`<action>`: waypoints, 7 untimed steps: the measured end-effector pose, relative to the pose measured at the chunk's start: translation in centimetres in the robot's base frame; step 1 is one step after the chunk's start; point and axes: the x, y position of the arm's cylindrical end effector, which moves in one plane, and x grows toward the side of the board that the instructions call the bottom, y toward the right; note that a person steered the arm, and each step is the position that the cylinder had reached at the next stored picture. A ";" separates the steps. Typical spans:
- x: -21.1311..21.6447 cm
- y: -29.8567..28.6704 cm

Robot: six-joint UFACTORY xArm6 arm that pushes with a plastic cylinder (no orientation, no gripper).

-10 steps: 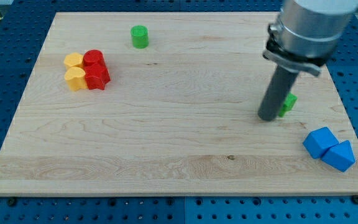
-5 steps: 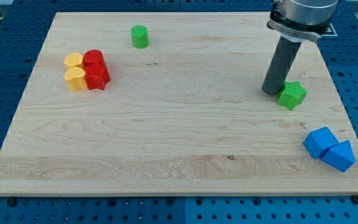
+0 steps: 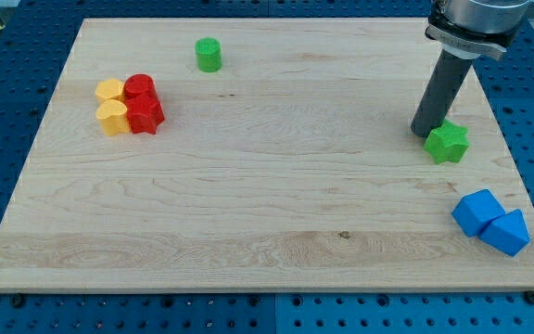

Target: Slide green star closer to blue cube

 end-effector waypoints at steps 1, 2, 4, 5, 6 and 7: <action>0.0 0.7; 0.0 1.3; 0.8 2.3; 1.8 2.3; 3.0 2.9; 4.2 4.0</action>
